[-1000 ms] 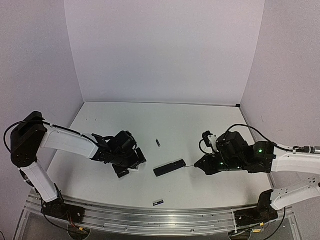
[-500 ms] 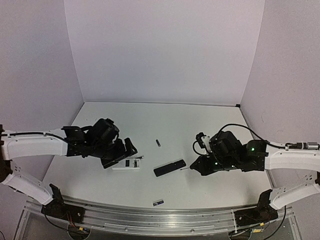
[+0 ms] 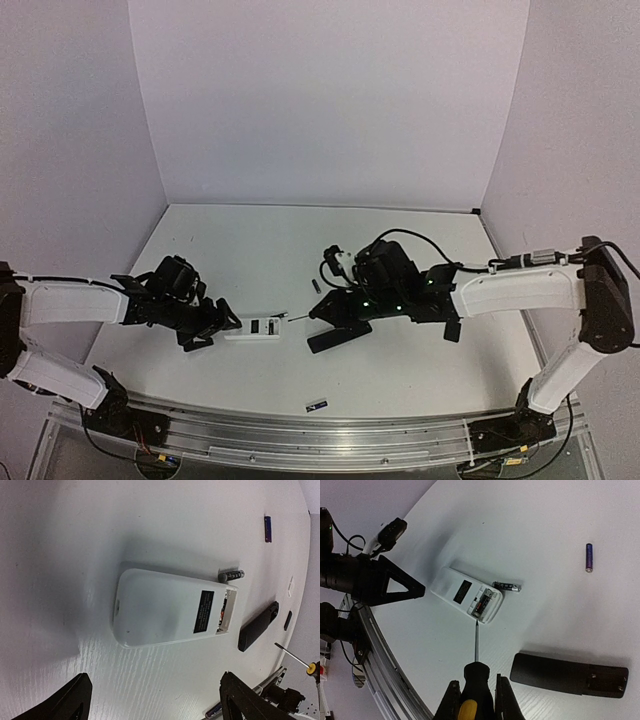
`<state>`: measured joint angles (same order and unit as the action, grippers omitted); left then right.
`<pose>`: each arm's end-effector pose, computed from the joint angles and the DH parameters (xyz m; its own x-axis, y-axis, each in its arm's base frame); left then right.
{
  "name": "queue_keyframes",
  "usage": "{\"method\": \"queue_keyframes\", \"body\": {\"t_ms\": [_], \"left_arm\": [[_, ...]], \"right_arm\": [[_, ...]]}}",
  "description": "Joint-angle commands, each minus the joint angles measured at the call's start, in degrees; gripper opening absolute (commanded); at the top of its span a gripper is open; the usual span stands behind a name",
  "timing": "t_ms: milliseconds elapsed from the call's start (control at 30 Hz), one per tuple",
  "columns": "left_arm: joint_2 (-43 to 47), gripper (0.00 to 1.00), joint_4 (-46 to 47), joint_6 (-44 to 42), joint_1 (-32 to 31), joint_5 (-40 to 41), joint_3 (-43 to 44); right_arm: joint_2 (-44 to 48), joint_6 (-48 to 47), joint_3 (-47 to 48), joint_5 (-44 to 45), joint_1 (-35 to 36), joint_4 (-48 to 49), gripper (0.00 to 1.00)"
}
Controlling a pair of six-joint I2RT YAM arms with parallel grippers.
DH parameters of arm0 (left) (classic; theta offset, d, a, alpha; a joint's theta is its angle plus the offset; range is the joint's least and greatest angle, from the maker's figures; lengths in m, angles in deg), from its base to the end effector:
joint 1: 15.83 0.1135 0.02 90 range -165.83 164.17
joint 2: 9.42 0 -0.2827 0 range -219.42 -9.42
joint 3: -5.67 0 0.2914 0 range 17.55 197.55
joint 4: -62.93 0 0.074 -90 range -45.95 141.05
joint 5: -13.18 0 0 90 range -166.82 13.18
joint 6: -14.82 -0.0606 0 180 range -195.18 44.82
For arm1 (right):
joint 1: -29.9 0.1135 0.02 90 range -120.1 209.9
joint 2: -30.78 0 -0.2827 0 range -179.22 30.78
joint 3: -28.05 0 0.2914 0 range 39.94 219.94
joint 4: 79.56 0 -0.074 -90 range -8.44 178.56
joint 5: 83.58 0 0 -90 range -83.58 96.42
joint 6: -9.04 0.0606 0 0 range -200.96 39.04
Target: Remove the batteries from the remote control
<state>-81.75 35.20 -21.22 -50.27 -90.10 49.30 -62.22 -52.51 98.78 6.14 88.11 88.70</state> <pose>0.2093 -0.1604 0.1321 -0.9341 -0.3137 -0.1706 -0.1702 0.8110 -0.5597 0.2189 0.3538 0.2101 -0.6650 -0.1687 -0.7275 -0.6088 0.6866 0.3973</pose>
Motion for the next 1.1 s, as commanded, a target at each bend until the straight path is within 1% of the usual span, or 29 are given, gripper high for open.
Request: {"method": "queue_keyframes", "body": {"t_ms": [0,233,333,467,600,967,1067], "left_arm": [[-3.83,0.87,6.52,-4.62,1.2,-4.45,1.25],[-9.33,0.78,6.03,-7.64,1.74,-2.98,4.37],[-10.75,0.77,5.71,-8.37,1.83,-2.6,5.14],[-11.69,0.76,3.76,-8.87,1.87,0.51,6.42],[-12.34,0.76,3.1,-9.77,1.92,1.72,7.59],[-16.45,0.74,2.86,-13.28,2.01,1.27,9.28],[-18.06,0.7,2.64,-14.53,2.01,0.75,9.59]], "right_arm": [[-4.74,-0.88,4.69,-3.88,0.2,5.89,0.0],[-10.07,-1.16,7.98,-4.39,0.16,6.52,0.0],[-11.55,-1.42,9.01,-4.14,0.11,6.53,0.0],[-12.96,-1.29,9.91,-3.65,0.06,6.45,0.0],[-13.91,-1.06,10.38,-3.38,-0.31,6.46,0.0],[-16.25,-0.82,10.8,-4.2,-1.1,6.45,0.0],[-16.02,-1.19,10.56,-4.16,-1.17,6.46,0.0]]}}
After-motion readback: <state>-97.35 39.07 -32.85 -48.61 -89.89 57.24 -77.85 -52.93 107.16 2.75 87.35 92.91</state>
